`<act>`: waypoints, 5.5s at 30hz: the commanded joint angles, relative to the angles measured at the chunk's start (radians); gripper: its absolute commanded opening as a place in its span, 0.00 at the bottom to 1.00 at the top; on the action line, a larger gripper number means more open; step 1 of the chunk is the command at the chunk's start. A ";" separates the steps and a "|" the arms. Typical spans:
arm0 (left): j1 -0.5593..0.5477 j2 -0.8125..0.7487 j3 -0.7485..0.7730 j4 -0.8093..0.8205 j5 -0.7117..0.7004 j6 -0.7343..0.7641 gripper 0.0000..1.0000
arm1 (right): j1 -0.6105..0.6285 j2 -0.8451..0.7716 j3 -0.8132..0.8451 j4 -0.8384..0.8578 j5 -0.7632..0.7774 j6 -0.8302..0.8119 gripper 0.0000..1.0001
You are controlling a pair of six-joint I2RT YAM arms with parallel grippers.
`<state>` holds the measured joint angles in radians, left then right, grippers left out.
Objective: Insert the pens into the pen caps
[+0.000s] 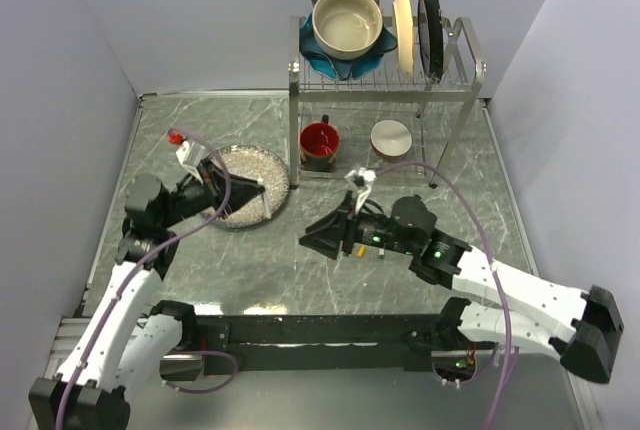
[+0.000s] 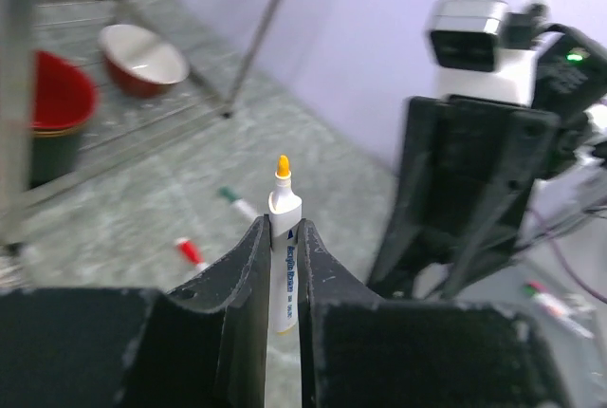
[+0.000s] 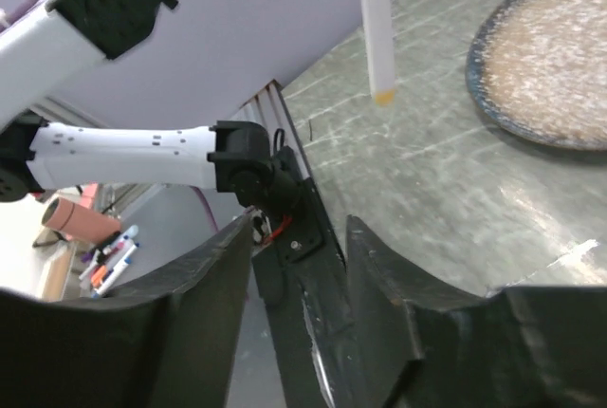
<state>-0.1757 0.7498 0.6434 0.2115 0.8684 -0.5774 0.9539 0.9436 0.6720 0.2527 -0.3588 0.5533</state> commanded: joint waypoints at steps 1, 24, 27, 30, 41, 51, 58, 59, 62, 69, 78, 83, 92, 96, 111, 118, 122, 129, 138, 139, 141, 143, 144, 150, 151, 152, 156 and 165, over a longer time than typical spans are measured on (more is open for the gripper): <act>-0.050 -0.092 -0.063 0.238 0.000 -0.262 0.01 | 0.091 0.098 0.136 -0.020 0.130 -0.076 0.50; -0.071 -0.164 -0.136 0.166 -0.043 -0.397 0.29 | 0.171 0.296 0.253 0.008 0.244 -0.041 0.00; -0.070 -0.165 -0.160 0.198 -0.049 -0.401 0.60 | 0.169 0.276 0.235 0.039 0.241 -0.015 0.00; -0.074 -0.156 -0.194 0.285 -0.031 -0.421 0.66 | 0.171 0.267 0.232 0.045 0.241 -0.004 0.00; -0.130 -0.063 -0.217 0.422 -0.014 -0.434 0.48 | 0.171 0.268 0.215 0.068 0.228 0.019 0.00; -0.194 -0.038 -0.193 0.351 -0.017 -0.308 0.01 | 0.171 0.216 0.187 0.005 0.262 0.092 0.28; -0.194 0.043 0.028 -0.126 0.050 0.072 0.01 | 0.169 0.066 0.060 -0.327 0.317 0.217 0.40; -0.194 0.068 0.044 -0.165 0.044 0.108 0.01 | 0.167 0.055 0.048 -0.361 0.345 0.244 0.40; -0.194 0.086 0.082 -0.263 0.017 0.186 0.01 | 0.149 0.032 0.025 -0.515 0.497 0.321 0.41; -0.194 0.017 0.046 -0.297 -0.078 0.198 0.01 | -0.058 0.122 0.003 -0.677 0.602 0.347 0.38; -0.194 -0.105 0.030 -0.339 -0.220 0.240 0.01 | -0.121 0.285 0.081 -0.745 0.707 0.191 0.29; -0.194 -0.101 0.028 -0.334 -0.193 0.232 0.01 | -0.121 0.421 0.159 -0.812 0.774 0.036 0.31; -0.194 -0.110 0.024 -0.322 -0.167 0.225 0.01 | -0.121 0.405 0.205 -0.721 0.586 -0.423 0.45; -0.196 -0.115 0.022 -0.311 -0.158 0.220 0.01 | -0.119 0.408 0.198 -0.725 0.518 -0.582 0.47; -0.194 -0.133 0.021 -0.304 -0.151 0.217 0.01 | -0.175 0.458 0.146 -0.704 0.339 -0.780 0.51; -0.194 -0.130 0.021 -0.304 -0.158 0.218 0.01 | -0.196 0.520 0.149 -0.705 0.316 -0.787 0.52; -0.194 -0.127 0.019 -0.304 -0.157 0.220 0.01 | -0.210 0.557 0.155 -0.705 0.321 -0.782 0.52; -0.194 -0.125 0.019 -0.304 -0.157 0.220 0.01 | -0.218 0.593 0.161 -0.698 0.285 -0.780 0.51; -0.194 -0.122 0.021 -0.307 -0.161 0.221 0.01 | -0.233 0.620 0.192 -0.695 0.316 -0.724 0.42; -0.194 -0.122 0.021 -0.307 -0.161 0.221 0.01 | -0.237 0.620 0.204 -0.690 0.326 -0.707 0.40; -0.194 -0.125 0.021 -0.308 -0.161 0.223 0.01 | -0.242 0.615 0.218 -0.676 0.340 -0.637 0.35; -0.194 -0.127 0.021 -0.307 -0.161 0.223 0.01 | -0.254 0.612 0.241 -0.670 0.343 -0.574 0.34; -0.194 -0.127 0.021 -0.307 -0.166 0.223 0.01 | -0.256 0.612 0.251 -0.667 0.346 -0.484 0.34; -0.196 -0.135 0.021 -0.307 -0.187 0.218 0.01 | -0.273 0.656 0.323 -0.714 0.489 -0.030 0.26; -0.194 -0.138 0.021 -0.308 -0.198 0.220 0.01 | -0.270 0.667 0.343 -0.733 0.504 0.026 0.26; -0.194 -0.141 0.021 -0.310 -0.201 0.220 0.01 | -0.268 0.669 0.344 -0.745 0.523 0.084 0.26; -0.194 -0.158 0.016 -0.311 -0.212 0.223 0.01 | -0.271 0.531 0.207 -0.646 0.489 0.480 0.16; -0.196 -0.164 0.018 -0.311 -0.210 0.223 0.01 | -0.253 0.437 0.083 -0.719 0.469 0.980 0.18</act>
<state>-0.3683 0.5987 0.6601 -0.1329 0.6643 -0.3607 0.6914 1.3861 0.7509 -0.4152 0.0803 1.2312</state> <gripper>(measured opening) 0.082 0.415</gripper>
